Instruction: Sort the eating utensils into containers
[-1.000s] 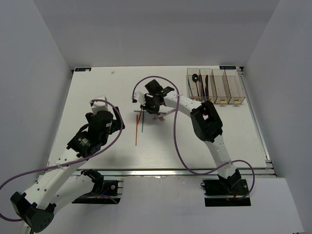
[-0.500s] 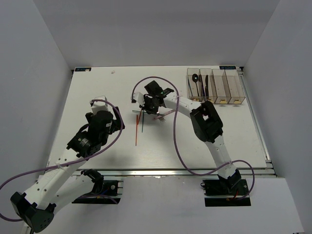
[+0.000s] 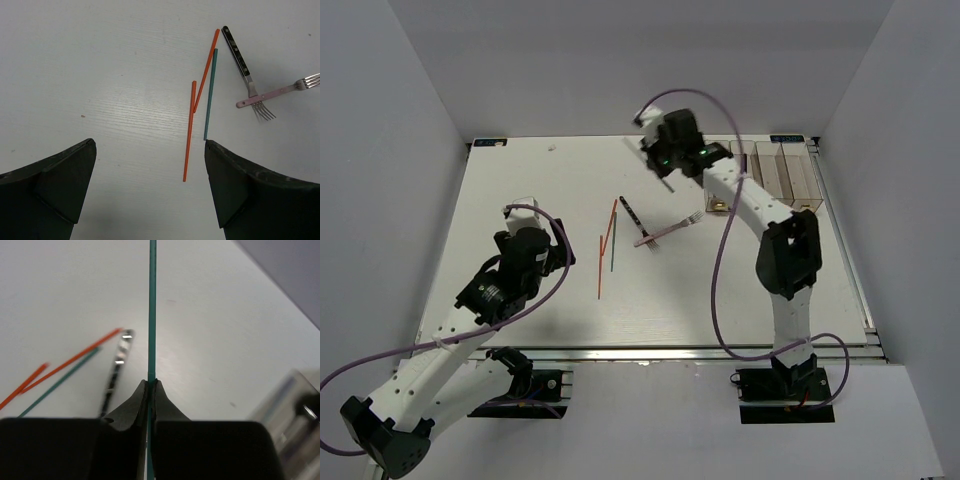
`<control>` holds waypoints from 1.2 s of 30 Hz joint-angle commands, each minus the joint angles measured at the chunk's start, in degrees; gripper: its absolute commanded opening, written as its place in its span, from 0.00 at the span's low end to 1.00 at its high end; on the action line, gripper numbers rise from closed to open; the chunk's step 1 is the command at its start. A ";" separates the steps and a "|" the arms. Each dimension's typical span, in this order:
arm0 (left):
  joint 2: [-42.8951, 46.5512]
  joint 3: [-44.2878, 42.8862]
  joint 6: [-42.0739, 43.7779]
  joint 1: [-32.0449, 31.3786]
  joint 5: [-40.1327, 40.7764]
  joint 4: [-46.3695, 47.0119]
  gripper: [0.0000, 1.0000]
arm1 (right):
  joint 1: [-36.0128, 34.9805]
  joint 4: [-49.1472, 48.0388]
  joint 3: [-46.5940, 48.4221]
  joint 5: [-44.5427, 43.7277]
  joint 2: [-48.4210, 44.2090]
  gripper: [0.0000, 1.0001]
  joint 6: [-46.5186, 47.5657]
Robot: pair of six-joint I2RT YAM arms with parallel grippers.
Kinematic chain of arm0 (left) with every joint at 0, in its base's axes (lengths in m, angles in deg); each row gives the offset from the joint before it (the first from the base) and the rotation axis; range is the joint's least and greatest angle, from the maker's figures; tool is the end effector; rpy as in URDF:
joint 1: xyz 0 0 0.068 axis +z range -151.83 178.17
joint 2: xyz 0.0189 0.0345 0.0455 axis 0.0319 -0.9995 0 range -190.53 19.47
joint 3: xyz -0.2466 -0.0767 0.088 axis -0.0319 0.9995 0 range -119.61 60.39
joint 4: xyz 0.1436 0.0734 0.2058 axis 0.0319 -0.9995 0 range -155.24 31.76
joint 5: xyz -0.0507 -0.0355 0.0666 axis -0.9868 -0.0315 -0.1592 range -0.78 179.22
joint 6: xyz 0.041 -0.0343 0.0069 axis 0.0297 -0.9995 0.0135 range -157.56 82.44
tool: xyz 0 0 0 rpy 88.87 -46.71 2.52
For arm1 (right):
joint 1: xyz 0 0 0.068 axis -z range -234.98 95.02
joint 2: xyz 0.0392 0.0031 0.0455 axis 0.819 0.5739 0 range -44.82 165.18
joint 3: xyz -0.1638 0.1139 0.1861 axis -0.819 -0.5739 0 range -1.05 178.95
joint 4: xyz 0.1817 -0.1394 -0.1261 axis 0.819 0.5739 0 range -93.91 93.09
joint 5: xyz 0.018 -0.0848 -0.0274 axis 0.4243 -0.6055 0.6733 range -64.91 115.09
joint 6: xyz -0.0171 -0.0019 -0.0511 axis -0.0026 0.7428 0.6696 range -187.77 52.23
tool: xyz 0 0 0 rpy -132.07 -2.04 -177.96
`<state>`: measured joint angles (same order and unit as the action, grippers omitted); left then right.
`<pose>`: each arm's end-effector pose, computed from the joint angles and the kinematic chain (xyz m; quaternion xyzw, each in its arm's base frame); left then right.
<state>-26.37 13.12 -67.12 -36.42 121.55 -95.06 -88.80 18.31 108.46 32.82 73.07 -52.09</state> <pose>0.1461 -0.0777 0.3087 -0.0902 0.8582 -0.0243 0.5047 0.4033 0.2759 0.3150 -0.3932 0.7730 0.1357 0.4789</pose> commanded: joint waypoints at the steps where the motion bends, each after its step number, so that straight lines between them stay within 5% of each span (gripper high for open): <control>1: 1.20 -0.19 0.03 -0.04 0.36 0.96 0.98 | 13.23 -0.68 1.94 -18.09 -1.60 0.00 -15.31; 9: -0.55 0.07 0.64 -0.04 -1.13 1.66 0.98 | 25.81 -2.00 3.15 -17.47 2.96 0.00 -6.55; 14: -1.01 -0.03 0.91 -0.04 -1.48 2.01 0.98 | 32.49 -2.44 5.62 -11.79 6.47 0.00 -9.87; 26: -1.18 0.24 1.00 -0.04 -1.93 2.28 0.98 | 35.32 -2.18 7.03 -14.32 11.57 0.00 -10.41; 28: -1.26 0.07 1.00 -0.04 -1.75 2.19 0.98 | 35.41 -1.65 7.20 -13.53 11.93 0.04 -10.49; 30: -1.26 0.16 0.82 -0.04 -1.23 2.01 0.98 | 35.41 -0.95 7.03 -12.74 11.76 0.22 -10.76; 31: -1.26 0.16 0.82 0.05 -1.05 2.01 0.98 | 35.41 -0.69 6.68 -13.17 11.14 0.33 -11.54; 32: -1.26 0.07 0.73 -0.04 -0.96 1.93 0.98 | 35.41 -0.77 6.33 -14.65 10.88 0.60 -11.81; 36: -1.62 -0.11 -0.05 -0.04 -0.43 2.01 0.98 | 35.41 -0.60 5.27 -14.06 8.16 0.70 -12.25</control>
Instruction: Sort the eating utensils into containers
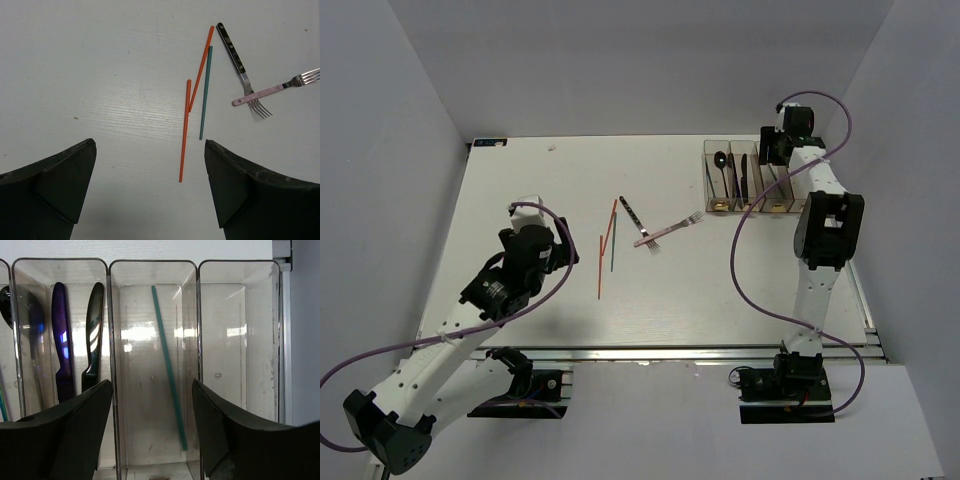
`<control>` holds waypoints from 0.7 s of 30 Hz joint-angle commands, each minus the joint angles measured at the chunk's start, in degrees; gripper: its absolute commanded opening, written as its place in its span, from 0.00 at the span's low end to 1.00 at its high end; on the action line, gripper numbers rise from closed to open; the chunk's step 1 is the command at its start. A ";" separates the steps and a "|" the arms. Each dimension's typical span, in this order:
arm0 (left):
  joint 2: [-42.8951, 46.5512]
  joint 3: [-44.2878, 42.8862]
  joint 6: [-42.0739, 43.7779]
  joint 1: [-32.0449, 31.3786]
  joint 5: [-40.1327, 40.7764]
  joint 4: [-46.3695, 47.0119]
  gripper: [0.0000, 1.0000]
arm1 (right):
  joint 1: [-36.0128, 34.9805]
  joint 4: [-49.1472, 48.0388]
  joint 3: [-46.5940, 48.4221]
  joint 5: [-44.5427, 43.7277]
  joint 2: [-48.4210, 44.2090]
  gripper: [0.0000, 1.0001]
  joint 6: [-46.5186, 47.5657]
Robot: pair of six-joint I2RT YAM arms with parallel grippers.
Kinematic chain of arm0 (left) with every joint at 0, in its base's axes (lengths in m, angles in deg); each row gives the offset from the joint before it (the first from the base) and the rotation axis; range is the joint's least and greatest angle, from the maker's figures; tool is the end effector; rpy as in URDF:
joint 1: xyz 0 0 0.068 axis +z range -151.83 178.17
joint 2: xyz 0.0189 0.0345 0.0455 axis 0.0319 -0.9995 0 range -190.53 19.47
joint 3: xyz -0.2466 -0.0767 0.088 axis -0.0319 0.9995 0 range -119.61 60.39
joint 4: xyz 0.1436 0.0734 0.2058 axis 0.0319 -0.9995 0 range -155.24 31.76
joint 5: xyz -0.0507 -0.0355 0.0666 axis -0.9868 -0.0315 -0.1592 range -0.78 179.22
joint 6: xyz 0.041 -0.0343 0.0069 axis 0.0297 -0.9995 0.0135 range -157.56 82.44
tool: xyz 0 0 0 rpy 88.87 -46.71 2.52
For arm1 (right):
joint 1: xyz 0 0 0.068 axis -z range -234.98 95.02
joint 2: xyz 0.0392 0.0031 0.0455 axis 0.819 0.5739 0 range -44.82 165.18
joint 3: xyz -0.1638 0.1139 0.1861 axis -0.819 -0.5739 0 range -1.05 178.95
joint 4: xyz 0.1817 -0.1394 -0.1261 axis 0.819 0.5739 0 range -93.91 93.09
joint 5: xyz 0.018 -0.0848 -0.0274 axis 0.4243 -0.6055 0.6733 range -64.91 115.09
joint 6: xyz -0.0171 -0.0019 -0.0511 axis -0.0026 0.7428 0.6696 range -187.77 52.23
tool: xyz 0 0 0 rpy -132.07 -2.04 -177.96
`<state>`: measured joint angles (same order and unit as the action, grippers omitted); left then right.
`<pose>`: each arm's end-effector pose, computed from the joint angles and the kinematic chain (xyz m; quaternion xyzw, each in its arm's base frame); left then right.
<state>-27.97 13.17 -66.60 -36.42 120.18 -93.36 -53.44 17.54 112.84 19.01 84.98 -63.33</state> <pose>0.1520 -0.0826 0.3066 -0.0810 0.8611 -0.0317 0.5010 0.5276 -0.0180 0.2406 0.0008 0.8954 -0.0706 0.4397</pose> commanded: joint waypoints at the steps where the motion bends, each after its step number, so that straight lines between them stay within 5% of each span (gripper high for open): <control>1: -0.37 -0.06 -0.76 -0.04 0.60 0.74 0.98 | 0.04 0.69 0.99 -0.15 -4.89 0.71 -1.37; 7: -10.61 -3.92 -5.67 -0.04 -4.84 -0.29 0.98 | -1.45 4.91 -0.41 5.30 -14.27 0.74 -8.22; 11: -21.77 -8.58 -8.66 -0.04 -8.72 -0.92 0.98 | -10.48 1.67 -12.61 -7.95 -24.83 0.89 -10.16; 14: -28.64 -11.05 -10.16 -0.04 -7.67 -0.93 0.95 | -13.13 -2.72 -24.73 -5.81 -34.15 0.89 -13.84; 18: -34.63 -9.99 -9.90 2.15 -8.54 4.34 0.79 | -13.84 -8.18 -40.90 4.23 -46.27 0.89 -17.89; 21: -42.70 -11.92 -7.36 6.99 -20.40 5.84 0.69 | -14.20 -7.04 -43.39 7.75 -49.80 0.89 -17.98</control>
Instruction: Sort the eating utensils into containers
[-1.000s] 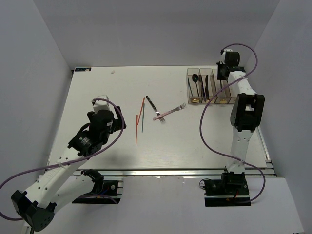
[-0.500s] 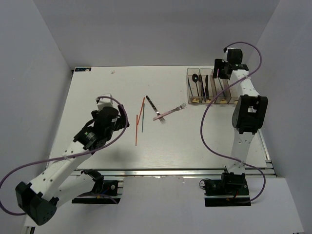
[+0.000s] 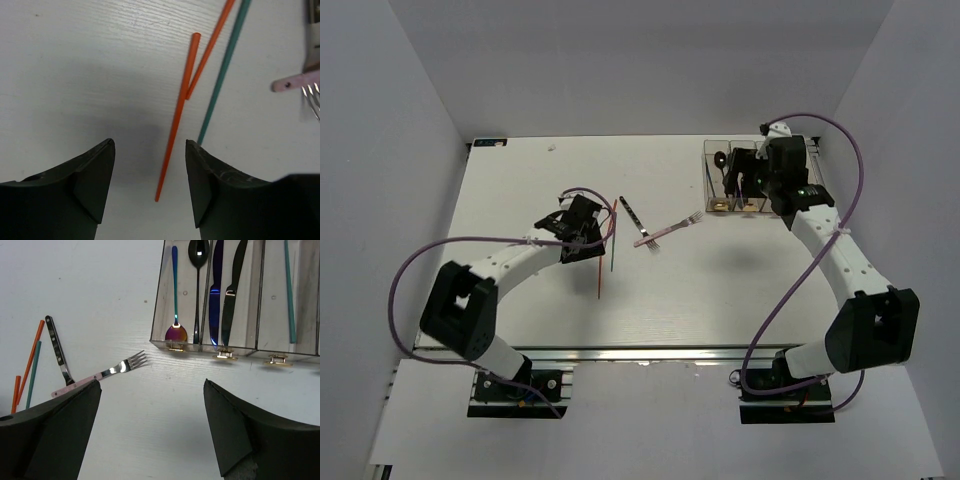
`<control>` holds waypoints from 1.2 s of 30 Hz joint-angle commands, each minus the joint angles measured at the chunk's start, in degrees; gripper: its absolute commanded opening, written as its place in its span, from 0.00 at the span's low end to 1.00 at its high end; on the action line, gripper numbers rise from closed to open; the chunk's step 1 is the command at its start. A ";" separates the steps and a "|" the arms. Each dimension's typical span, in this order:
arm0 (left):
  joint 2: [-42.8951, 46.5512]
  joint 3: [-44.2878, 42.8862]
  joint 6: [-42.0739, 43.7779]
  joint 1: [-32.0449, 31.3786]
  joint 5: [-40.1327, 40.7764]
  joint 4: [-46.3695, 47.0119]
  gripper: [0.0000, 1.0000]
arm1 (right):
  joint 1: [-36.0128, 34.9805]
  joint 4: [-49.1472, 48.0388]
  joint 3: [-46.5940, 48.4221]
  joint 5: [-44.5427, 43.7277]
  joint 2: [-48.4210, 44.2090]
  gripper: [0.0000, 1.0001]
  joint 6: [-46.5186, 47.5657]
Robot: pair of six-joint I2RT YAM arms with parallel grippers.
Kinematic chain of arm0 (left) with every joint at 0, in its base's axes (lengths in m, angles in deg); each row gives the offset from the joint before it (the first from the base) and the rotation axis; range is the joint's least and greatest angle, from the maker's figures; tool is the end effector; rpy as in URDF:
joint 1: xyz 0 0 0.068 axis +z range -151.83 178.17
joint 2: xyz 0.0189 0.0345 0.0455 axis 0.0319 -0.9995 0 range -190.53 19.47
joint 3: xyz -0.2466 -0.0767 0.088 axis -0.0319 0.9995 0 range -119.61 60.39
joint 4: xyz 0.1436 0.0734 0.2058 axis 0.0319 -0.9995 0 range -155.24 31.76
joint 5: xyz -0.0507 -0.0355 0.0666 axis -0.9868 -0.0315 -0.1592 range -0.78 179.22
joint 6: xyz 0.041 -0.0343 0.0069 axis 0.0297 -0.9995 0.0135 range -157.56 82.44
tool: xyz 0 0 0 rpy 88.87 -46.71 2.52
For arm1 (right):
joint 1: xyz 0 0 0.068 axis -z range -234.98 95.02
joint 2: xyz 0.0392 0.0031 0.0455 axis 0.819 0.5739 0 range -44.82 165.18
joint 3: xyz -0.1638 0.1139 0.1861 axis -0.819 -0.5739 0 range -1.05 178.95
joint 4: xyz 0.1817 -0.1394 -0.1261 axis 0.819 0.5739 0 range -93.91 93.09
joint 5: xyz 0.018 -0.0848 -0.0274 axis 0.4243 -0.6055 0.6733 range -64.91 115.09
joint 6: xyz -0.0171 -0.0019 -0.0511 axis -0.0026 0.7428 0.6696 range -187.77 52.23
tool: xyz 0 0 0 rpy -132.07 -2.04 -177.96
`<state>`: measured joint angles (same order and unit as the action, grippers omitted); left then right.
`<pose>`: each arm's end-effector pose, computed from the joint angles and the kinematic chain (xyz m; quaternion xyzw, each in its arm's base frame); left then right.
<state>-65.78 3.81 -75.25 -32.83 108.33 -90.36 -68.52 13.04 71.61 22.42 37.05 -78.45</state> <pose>0.2584 -0.1417 0.2178 -0.0975 0.9502 -0.0076 0.2960 0.3235 0.0762 0.3467 -0.0089 0.8486 0.0915 0.5210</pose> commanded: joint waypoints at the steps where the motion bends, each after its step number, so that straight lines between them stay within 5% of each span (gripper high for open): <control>1: -6.58 -3.53 2.09 3.41 -8.83 2.50 0.68 | 0.54 -2.19 -2.87 5.22 -2.49 0.87 -2.60; 11: -11.43 -2.14 4.38 3.85 -13.49 5.14 0.65 | -2.54 -1.66 -3.49 7.60 -2.94 0.83 -1.89; 16: -14.23 -3.19 4.91 3.76 -9.10 0.84 0.52 | -3.33 -1.66 -3.76 8.48 -2.06 0.82 -1.80; 26: -19.51 -3.80 5.35 1.65 -6.29 -1.10 0.49 | -3.77 -2.54 -4.28 9.71 -3.38 0.81 -1.63; 32: -20.39 -0.91 3.42 0.86 -4.09 -1.54 0.17 | -3.86 -3.94 -5.95 12.52 -5.22 0.81 -1.98; 36: -21.18 2.34 2.36 -0.46 -1.00 -1.81 0.14 | -3.95 -5.69 -7.27 14.80 -7.15 0.89 -2.77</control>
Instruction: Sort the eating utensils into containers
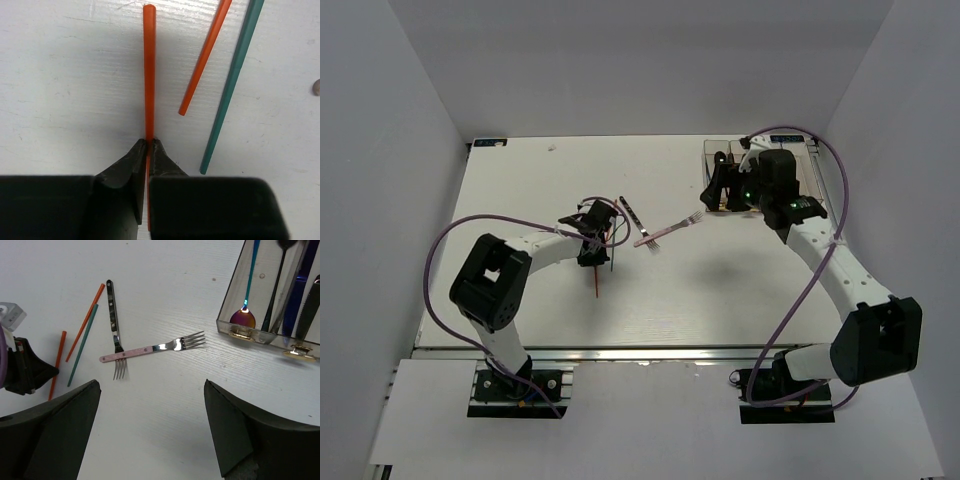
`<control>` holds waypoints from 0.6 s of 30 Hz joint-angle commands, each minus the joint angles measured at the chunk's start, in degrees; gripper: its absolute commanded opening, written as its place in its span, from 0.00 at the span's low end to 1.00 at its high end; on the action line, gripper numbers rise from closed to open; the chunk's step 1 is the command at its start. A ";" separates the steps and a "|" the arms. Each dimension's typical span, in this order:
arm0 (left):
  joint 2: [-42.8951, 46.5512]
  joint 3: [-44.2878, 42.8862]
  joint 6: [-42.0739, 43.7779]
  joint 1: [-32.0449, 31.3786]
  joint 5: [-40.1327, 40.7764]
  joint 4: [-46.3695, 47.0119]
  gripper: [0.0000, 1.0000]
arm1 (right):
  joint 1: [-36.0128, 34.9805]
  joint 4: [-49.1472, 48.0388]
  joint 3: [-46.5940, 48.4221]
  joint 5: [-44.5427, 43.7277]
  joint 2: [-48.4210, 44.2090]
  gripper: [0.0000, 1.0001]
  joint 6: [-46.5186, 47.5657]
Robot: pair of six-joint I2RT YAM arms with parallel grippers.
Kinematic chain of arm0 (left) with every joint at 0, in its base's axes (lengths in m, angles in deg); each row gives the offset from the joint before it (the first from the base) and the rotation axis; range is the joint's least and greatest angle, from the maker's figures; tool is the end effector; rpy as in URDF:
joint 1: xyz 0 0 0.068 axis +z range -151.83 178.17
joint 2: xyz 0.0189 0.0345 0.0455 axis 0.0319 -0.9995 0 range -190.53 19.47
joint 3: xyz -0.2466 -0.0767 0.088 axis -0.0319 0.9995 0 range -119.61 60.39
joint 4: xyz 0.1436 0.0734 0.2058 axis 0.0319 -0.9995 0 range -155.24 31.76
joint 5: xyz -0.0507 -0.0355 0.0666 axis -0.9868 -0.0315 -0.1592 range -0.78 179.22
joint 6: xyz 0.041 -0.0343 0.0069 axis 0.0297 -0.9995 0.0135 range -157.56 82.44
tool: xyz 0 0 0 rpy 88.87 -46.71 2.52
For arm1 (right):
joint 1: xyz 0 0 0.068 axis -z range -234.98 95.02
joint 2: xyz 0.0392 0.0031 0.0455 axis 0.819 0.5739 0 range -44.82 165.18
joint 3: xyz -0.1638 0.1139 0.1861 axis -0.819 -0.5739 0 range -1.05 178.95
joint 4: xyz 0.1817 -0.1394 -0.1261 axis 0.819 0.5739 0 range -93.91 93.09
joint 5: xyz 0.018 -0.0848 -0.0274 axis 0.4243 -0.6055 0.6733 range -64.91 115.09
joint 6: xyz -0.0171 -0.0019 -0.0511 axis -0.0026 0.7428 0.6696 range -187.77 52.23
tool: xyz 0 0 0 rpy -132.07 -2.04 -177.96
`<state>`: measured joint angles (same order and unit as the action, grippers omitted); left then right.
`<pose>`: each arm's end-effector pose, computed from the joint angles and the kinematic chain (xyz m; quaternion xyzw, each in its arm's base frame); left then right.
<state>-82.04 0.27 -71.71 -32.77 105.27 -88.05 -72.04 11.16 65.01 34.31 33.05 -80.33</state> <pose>0.2890 -0.1618 0.1528 -0.0502 0.9759 0.0291 0.2105 0.2984 0.0975 0.3310 -0.0754 0.8470 0.1996 0.4869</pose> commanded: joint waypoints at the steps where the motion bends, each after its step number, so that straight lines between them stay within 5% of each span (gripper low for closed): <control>1: -5.18 6.67 -1.35 -0.44 1.62 -3.69 0.12 | -0.43 -4.26 -1.02 3.26 -3.59 0.89 -1.15; 3: -5.89 8.69 -1.79 -0.53 -0.05 -1.76 0.00 | -0.43 -5.13 -1.99 4.75 -4.65 0.89 -1.85; 10: 9.02 12.56 -3.99 -2.01 -0.14 1.76 0.00 | -0.52 -14.77 -7.51 14.75 -4.47 0.89 -7.19; 15: 28.97 20.28 -1.09 -3.08 -16.64 18.97 0.00 | -6.91 -24.64 -12.79 9.20 -3.78 0.89 -19.14; 18: 32.16 24.33 -3.11 -3.16 -29.56 29.07 0.00 | -12.09 -31.50 -15.17 6.45 -0.97 0.89 -27.24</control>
<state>-53.47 22.00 -73.94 -35.56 90.56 -72.53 -79.56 -8.95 50.65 43.90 30.47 -97.12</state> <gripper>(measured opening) 0.164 0.894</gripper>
